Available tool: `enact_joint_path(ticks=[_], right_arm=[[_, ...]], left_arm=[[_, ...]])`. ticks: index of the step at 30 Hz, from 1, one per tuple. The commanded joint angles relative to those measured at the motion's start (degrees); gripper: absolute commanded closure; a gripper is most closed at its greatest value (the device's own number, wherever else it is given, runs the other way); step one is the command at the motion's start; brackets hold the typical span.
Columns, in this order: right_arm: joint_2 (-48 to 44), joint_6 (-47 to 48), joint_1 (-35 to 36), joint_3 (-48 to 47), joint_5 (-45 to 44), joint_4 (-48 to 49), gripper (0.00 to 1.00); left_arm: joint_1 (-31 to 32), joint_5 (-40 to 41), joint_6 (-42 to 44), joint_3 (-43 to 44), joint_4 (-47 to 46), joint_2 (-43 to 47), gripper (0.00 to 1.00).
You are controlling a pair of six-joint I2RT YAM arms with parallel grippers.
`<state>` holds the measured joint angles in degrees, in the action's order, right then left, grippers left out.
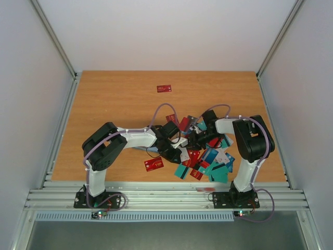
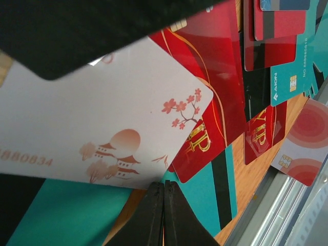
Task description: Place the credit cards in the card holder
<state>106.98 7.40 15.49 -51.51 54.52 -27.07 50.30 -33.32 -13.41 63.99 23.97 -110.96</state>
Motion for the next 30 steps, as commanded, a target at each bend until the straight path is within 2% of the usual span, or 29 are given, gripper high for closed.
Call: enact_joint_path(ticks=[1,11,19,23,30], right_arm=[[0.8,-0.1,0.5,1.4,-0.2,1.0,0.76],[-1.3,-2.7,0.5,3.9,1.3,3.7,0.98],[-4.9,-5.3,0.5,4.9,1.1,4.6,0.99],[-8.2,-6.7,0.5,5.0,0.0,4.2,0.99],[-14.7,-14.2,0.5,4.6,0.3,7.1,0.99]], left_arm=[[0.6,3.2,1.1,-2.0,0.5,-3.3,0.96],[0.6,3.2,1.0,-2.4,-0.2,-2.9,0.96],[0.3,3.4,-0.4,-2.6,0.8,2.1,0.94],[-0.9,6.4,-1.8,-2.6,3.8,9.8,0.81],[-7.1,9.4,-5.0,-3.7,8.2,23.6,0.67]])
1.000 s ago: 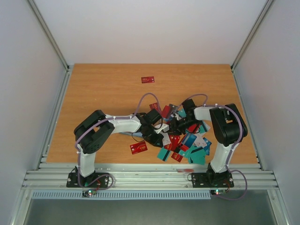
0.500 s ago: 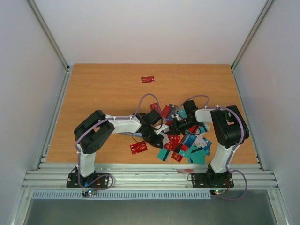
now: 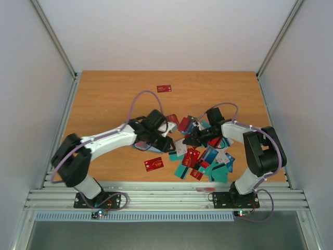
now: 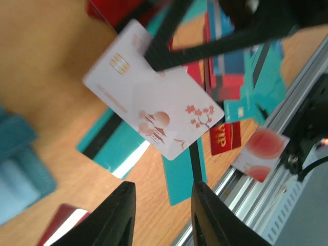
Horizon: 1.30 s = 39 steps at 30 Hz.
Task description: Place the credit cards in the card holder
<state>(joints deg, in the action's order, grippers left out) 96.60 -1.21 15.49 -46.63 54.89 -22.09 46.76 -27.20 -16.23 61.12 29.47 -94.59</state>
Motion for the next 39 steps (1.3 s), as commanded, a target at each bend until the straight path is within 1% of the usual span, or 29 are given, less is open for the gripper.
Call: enact_joint_path(ticks=[1,3,5,8,13,19,24,29,34,37,39], right_arm=[[-6.0,-6.8,0.6,-0.5,-0.1,2.7,0.99],[-8.3,-9.1,0.7,-1.2,-0.1,3.5,0.99],[-10.7,-11.6,0.9,-2.1,-0.2,4.7,0.99],[-13.6,-15.8,1.6,-4.3,-0.4,5.9,0.99],[-17.2,-21.2,2.7,-9.4,-0.4,8.4,0.99],[-19.5,-28.5,3.4,-14.5,1.0,14.6,0.99],[-19.3,-33.0,4.9,-17.7,3.4,20.8,0.99],[-18.9,-35.1,7.6,-20.1,3.9,24.6,0.99],[-18.6,-36.5,8.7,-21.0,3.8,26.9,0.99],[-18.3,-37.1,8.9,-21.1,4.2,27.8,0.99],[-17.9,-37.8,8.9,-20.9,5.0,29.3,0.99]], left_arm=[[-4.7,3.4,-3.0,-1.1,2.8,9.1,0.65],[-7.4,2.7,-4.7,-1.8,2.5,12.4,0.58],[-10.4,-0.2,-6.9,-2.5,1.1,15.5,0.51],[-14.1,-4.7,-9.8,-2.9,-1.8,18.4,0.46],[-19.3,-13.9,-18.0,-3.0,-10.6,21.0,0.42],[-23.3,-25.2,-28.7,-2.6,-23.4,22.5,0.41],[-24.9,-31.5,-38.4,-3.2,-36.7,22.4,0.45],[-25.0,-34.2,-46.0,-4.7,-47.7,20.7,0.53],[-25.0,-34.9,-47.4,-5.5,-49.5,21.4,0.61],[-25.0,-35.4,-47.5,-5.7,-49.3,21.8,0.71],[-25.0,-35.5,-47.5,-5.7,-49.2,22.0,0.79]])
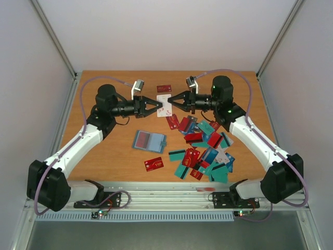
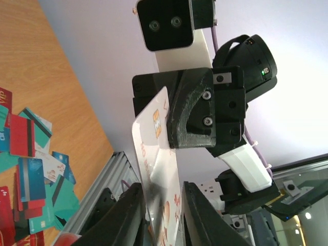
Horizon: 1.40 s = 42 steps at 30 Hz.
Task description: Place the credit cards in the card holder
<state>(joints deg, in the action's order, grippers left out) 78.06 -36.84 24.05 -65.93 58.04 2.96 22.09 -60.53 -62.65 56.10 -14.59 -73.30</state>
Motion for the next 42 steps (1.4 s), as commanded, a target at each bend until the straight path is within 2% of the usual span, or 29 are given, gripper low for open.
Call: enact_joint_path(ticks=[1,4,8,9,11,12,13,15,21,27,33,42], right_arm=[[0.7,-2.3,0.3,-1.4,2.3,4.7,0.99],[0.8,-3.0,0.3,-0.8,2.7,6.4,0.99],[0.9,-3.1,0.3,-0.4,2.8,6.8,0.96],[0.8,-2.1,0.3,-0.5,2.8,5.4,0.90],[0.5,2.1,0.3,-1.4,1.8,-1.0,0.70],[0.3,5.1,0.3,-1.7,0.8,-6.2,0.64],[0.2,8.2,0.3,-1.8,-0.3,-10.7,0.63],[0.7,13.5,0.4,-1.1,-2.2,-17.9,0.63],[3.3,26.2,5.0,2.1,-9.6,-33.0,0.65],[9.1,29.5,14.2,5.8,-16.9,-35.4,0.66],[20.4,30.4,21.1,1.5,-19.6,-35.5,0.68],[30.9,31.2,22.1,-4.3,-20.1,-36.1,0.69]], left_arm=[[-0.3,-2.1,-1.1,-0.8,-5.1,0.8,0.84],[-0.3,-2.0,-0.9,-0.8,-4.4,0.8,0.99],[-0.3,-1.2,0.4,-0.5,-0.4,1.1,1.00],[-0.3,-0.5,1.4,-0.2,2.3,1.2,1.00],[-0.4,2.5,5.1,1.4,11.1,2.0,1.00],[-0.6,5.7,9.6,2.4,17.8,2.4,1.00],[-0.9,8.2,13.5,3.3,23.5,3.0,1.00],[-1.8,13.2,20.3,4.4,34.2,3.9,1.00],[-4.3,24.0,32.2,3.5,49.6,3.6,1.00],[-5.1,30.7,37.0,0.3,54.2,5.0,1.00],[-5.3,34.8,41.0,-0.7,57.5,6.4,1.00],[-5.4,34.5,43.3,-1.7,57.9,9.1,1.00]])
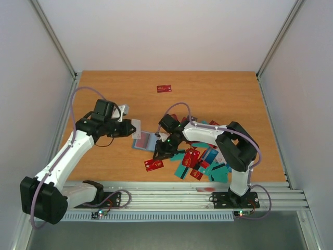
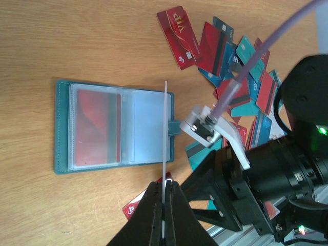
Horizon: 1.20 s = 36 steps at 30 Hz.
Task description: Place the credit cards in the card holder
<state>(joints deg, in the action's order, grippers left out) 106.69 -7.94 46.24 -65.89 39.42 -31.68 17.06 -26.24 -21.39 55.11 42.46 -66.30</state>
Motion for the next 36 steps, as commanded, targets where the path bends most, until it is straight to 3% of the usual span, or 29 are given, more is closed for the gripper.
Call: enact_joint_path(ticks=[1,14,24,30,36], right_arm=[[3.1,2.9,-0.3,-5.1,-1.3,-2.0,0.69],[8.9,6.8,-5.3,-6.7,-1.8,-4.7,0.71],[10.7,9.8,-10.5,-8.2,-2.1,-6.0,0.72],[7.3,11.0,-10.9,-6.3,2.3,-5.5,0.71],[1.2,5.9,-12.8,-1.8,7.0,0.2,0.70]], left_arm=[[-0.3,-0.2,1.9,-1.1,0.5,2.8,1.00],[-0.4,-1.8,0.3,-4.5,-1.7,5.6,1.00],[-0.3,-5.3,-0.3,-5.5,-6.0,0.9,1.00],[-0.3,-11.0,-0.3,-6.2,-8.5,-5.0,1.00],[-0.3,-15.4,-7.2,-9.2,-17.2,-11.3,1.00]])
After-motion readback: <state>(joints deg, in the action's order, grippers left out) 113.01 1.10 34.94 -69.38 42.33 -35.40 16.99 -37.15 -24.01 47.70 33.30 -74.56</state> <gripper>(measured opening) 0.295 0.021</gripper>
